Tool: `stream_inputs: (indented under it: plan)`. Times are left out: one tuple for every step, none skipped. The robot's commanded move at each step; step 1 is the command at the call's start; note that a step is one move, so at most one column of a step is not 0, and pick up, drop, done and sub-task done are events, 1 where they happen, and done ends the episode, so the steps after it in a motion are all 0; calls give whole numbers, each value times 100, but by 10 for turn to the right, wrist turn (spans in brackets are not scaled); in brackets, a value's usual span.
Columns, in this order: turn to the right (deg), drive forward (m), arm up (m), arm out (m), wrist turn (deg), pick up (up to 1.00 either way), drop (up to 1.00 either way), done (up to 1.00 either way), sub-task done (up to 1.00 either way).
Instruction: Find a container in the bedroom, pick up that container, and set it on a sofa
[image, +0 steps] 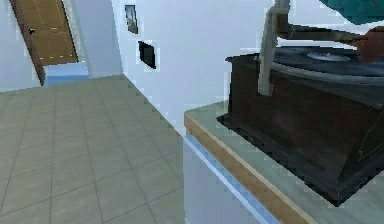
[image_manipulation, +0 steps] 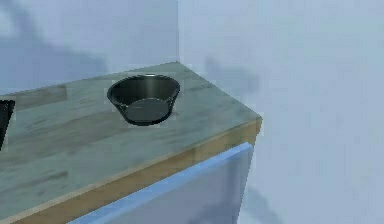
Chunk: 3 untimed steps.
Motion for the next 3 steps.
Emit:
stream_inputs:
  plan:
    - [0, 0, 38, 0, 0, 0, 0, 0, 0]
    - [0, 0, 0, 16, 0, 0, 0, 0, 0]
    - [0, 0, 0, 0, 450, 0, 0, 0, 0]
